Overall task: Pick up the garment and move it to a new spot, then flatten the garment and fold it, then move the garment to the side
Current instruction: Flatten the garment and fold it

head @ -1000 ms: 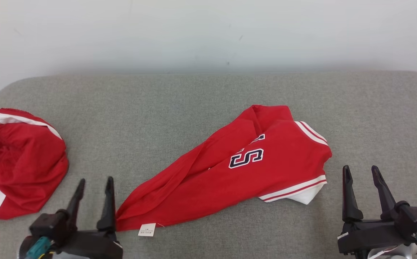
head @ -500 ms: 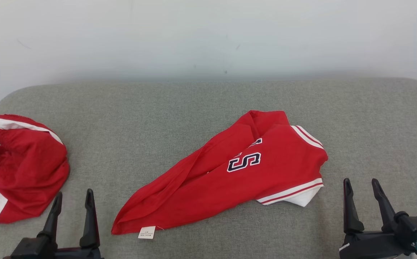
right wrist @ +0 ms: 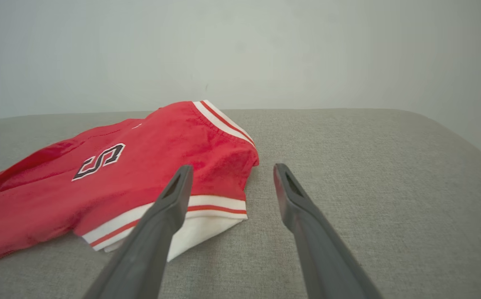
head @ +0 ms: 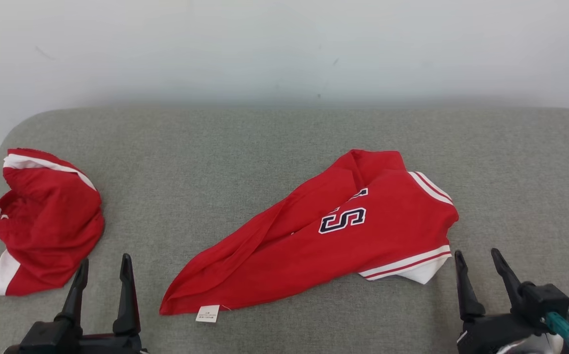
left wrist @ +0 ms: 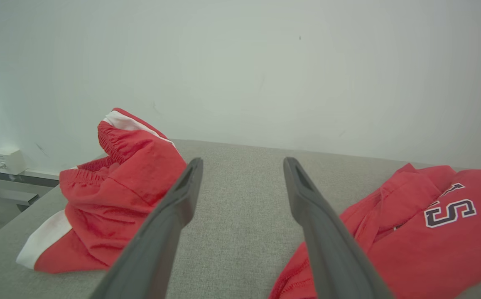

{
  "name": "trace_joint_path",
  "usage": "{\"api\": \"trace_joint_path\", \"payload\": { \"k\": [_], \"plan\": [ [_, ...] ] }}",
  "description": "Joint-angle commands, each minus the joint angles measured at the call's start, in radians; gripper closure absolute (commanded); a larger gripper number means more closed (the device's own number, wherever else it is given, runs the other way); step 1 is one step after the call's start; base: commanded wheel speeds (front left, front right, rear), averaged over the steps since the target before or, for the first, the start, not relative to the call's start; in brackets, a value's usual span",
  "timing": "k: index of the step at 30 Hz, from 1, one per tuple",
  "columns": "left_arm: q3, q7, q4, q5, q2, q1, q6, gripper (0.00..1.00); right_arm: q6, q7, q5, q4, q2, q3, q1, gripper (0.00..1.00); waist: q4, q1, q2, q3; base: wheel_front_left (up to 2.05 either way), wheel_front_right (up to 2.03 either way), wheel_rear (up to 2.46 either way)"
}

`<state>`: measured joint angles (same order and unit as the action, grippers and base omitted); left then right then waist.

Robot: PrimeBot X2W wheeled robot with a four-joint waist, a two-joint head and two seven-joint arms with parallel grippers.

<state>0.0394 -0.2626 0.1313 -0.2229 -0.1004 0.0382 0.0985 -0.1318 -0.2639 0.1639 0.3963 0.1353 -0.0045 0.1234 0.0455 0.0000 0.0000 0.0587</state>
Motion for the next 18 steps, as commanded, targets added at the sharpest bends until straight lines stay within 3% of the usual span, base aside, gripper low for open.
{"api": "trace_joint_path", "payload": {
  "k": [1,9,18],
  "plan": [
    [0.003,-0.003,0.001,0.011,0.007,0.014,0.006,0.00,0.002,-0.001,-0.005,0.028,0.012,0.005,0.031,0.00,0.014,0.0000,0.0000,0.012,0.00,0.00,0.00],
    [-0.007,-0.003,0.007,0.027,0.026,0.048,0.024,0.00,0.002,-0.001,0.001,0.238,0.055,0.022,0.154,0.00,0.064,0.0000,0.0000,0.050,0.00,0.00,0.00],
    [-0.006,-0.003,0.020,0.032,0.036,0.070,0.031,0.00,0.002,-0.001,0.015,0.456,0.049,0.031,0.256,0.00,0.085,0.0000,0.0000,0.072,0.00,0.00,0.00]
  ]
}}
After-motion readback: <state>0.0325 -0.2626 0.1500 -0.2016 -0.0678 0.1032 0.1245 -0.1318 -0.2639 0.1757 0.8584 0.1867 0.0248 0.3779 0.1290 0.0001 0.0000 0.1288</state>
